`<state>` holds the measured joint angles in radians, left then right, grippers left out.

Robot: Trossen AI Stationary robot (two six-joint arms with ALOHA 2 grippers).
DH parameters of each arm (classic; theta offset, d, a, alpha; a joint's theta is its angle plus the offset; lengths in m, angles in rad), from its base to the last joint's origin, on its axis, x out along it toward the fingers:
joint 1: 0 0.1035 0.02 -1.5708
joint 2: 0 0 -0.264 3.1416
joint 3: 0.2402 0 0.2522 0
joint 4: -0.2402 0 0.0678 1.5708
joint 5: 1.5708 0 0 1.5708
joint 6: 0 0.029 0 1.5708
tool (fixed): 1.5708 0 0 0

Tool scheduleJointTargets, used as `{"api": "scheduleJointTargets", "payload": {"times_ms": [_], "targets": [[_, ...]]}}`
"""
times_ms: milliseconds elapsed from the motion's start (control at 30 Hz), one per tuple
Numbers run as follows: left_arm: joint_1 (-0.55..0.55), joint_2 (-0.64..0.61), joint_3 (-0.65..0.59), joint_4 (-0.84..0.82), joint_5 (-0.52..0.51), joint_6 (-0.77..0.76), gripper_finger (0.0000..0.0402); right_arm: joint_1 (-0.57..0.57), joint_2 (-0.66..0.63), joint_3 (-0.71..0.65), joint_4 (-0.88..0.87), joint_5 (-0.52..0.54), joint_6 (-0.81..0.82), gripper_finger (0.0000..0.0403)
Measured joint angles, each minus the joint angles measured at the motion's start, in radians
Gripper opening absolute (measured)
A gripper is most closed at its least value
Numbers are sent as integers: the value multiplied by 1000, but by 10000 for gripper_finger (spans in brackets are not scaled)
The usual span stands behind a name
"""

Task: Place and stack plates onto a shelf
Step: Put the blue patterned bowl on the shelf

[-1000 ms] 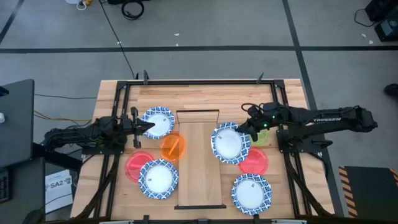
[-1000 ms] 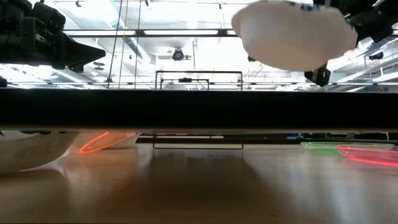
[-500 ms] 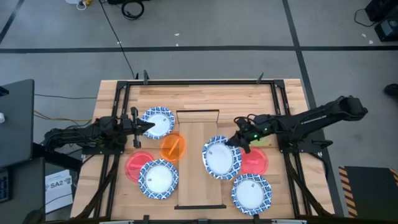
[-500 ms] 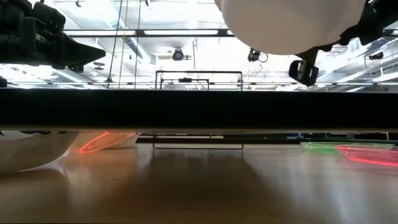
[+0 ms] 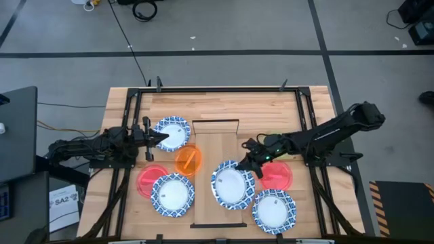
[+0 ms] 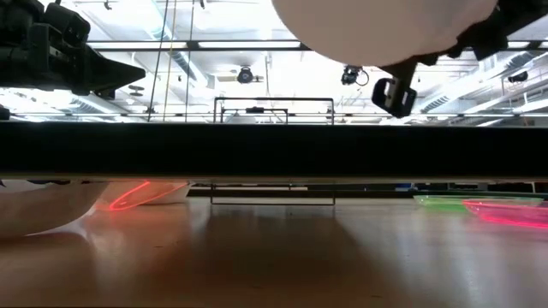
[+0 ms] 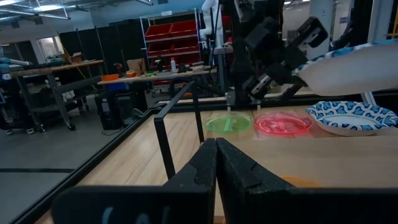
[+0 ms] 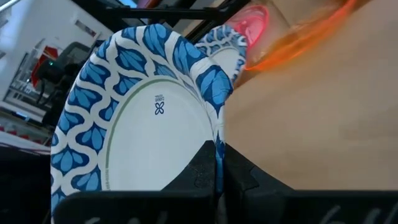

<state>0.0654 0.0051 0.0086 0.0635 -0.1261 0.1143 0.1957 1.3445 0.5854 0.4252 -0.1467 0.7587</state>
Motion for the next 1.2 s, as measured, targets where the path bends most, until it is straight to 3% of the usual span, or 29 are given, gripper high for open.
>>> {"api": "scheduleJointTargets", "payload": {"times_ms": [500, 1200], "targets": [[0, 0, 0, 0, 0, 0, 13, 27, 199, 215, -157, -17, -18, 11], [0, 1, 0, 1, 0, 0, 13, 71, 307, 235, -142, -38, -18, 12]]}}
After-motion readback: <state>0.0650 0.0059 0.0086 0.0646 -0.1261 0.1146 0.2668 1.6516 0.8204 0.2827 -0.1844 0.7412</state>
